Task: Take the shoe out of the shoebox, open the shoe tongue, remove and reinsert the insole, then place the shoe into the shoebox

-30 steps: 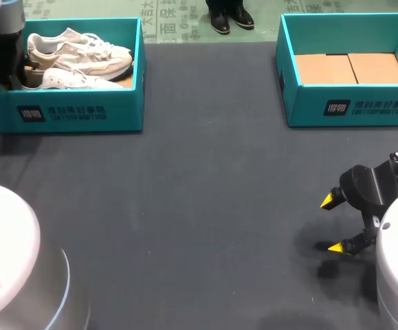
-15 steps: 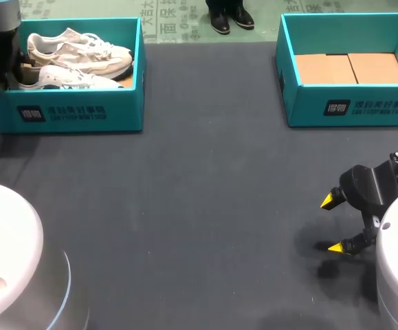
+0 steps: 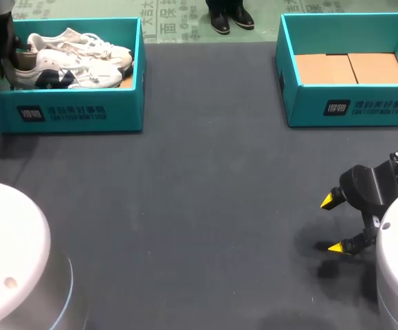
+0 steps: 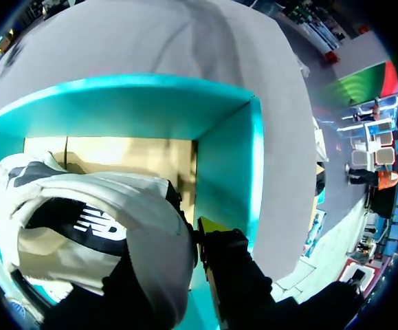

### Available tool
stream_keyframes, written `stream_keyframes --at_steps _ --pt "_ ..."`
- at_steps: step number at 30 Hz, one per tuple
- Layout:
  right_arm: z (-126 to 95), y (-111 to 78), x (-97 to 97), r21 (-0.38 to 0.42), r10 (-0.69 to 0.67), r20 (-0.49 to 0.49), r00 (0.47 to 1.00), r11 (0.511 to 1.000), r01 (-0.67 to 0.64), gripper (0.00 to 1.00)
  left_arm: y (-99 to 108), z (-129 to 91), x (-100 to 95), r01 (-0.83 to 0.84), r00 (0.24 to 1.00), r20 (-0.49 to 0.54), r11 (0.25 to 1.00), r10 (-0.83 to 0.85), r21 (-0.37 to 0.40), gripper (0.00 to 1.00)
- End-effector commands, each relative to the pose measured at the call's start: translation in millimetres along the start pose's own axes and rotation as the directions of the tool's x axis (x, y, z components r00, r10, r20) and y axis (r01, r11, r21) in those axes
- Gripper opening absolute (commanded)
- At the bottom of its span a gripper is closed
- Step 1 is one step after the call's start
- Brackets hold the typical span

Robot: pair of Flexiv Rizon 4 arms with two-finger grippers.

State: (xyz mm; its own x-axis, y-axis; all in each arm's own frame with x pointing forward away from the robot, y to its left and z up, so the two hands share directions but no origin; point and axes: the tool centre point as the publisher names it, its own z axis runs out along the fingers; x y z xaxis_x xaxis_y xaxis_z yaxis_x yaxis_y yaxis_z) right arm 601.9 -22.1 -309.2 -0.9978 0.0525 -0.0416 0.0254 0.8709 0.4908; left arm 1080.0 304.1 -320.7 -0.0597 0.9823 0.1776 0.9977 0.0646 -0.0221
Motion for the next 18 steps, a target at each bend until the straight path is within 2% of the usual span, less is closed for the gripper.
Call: stream_keyframes --at_steps 1,9,18 --pt "-0.7 0.0 2.5 0.001 0.000 0.004 1.000 1.000 0.000 1.00 3.6 -13.5 3.0 0.014 1.000 -0.004 1.000 -0.014 -0.002 0.00" --pt "-0.7 0.0 2.5 0.001 0.000 0.004 1.000 1.000 0.000 1.00 6.9 -48.1 15.2 0.036 0.999 -0.003 0.999 -0.036 -0.038 0.00" --pt "-0.7 0.0 2.5 0.001 0.000 0.004 1.000 1.000 0.000 1.00 -4.6 -90.3 24.6 0.043 0.999 0.012 0.998 -0.043 -0.043 0.00"
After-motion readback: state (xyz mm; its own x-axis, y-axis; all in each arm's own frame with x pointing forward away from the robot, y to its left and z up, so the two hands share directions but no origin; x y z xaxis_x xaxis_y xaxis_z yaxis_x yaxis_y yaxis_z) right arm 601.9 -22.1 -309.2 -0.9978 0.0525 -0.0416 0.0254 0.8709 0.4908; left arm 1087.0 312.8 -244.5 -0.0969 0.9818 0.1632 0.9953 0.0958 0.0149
